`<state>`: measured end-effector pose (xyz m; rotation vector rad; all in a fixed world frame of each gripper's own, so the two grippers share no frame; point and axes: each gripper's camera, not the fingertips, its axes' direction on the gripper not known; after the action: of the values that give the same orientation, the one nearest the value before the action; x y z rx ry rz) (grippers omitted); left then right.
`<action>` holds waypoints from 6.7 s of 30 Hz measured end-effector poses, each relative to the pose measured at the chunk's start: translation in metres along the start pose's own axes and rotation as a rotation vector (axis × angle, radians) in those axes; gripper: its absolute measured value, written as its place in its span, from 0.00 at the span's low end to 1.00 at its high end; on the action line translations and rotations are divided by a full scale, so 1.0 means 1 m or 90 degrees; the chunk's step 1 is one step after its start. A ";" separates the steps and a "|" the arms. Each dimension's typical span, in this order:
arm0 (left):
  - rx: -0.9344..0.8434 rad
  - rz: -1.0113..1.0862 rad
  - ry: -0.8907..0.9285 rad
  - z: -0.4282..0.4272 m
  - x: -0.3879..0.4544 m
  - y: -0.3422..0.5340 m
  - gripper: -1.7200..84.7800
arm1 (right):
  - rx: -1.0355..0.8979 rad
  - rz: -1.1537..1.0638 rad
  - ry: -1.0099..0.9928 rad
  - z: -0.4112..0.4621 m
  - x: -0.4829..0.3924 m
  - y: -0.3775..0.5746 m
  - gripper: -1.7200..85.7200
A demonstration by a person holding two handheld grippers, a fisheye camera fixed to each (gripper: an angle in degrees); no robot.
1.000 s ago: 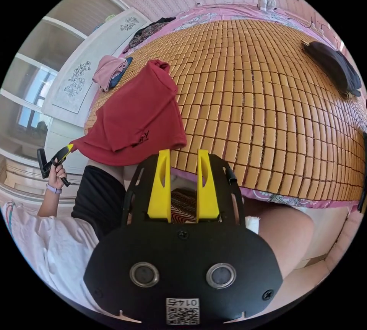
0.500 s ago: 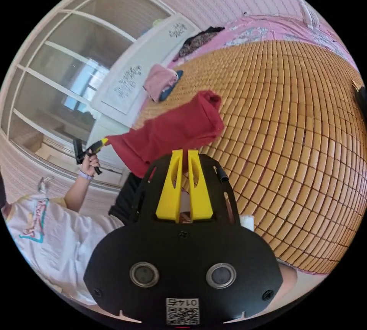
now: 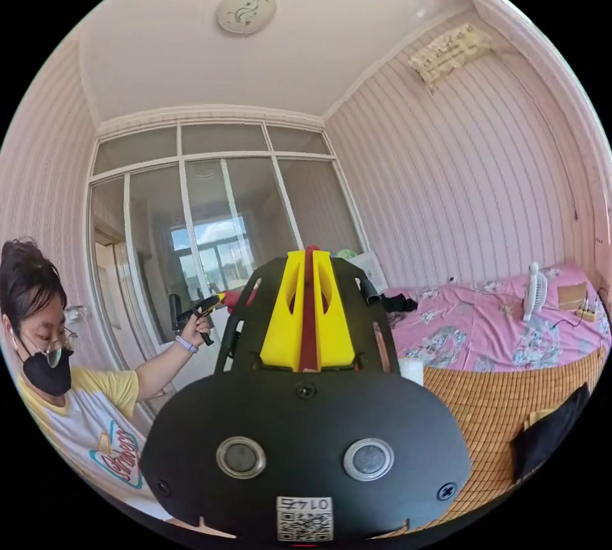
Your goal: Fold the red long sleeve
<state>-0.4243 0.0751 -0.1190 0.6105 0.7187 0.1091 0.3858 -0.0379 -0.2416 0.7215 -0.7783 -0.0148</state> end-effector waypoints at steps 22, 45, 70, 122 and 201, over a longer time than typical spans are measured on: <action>0.159 0.153 0.091 -0.046 0.118 -0.058 0.01 | 0.005 -0.236 0.151 -0.111 -0.131 -0.075 0.03; -0.141 0.209 -0.025 0.220 0.081 0.011 0.01 | -0.041 -0.015 0.133 -0.017 0.108 0.022 0.03; -0.762 -0.194 -0.092 0.300 -0.092 0.346 0.02 | -0.668 0.462 0.269 0.059 0.228 0.419 0.05; -0.713 0.157 0.063 0.677 0.033 0.323 0.04 | -0.443 0.203 0.453 0.223 0.452 0.306 0.05; -0.723 0.078 0.122 0.982 0.190 0.216 0.03 | -0.526 0.535 0.843 -0.011 0.426 0.299 0.01</action>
<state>0.3780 -0.1687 0.4683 -0.4518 0.6799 0.6432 0.6291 0.0827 0.2023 -0.4697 0.2920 0.7840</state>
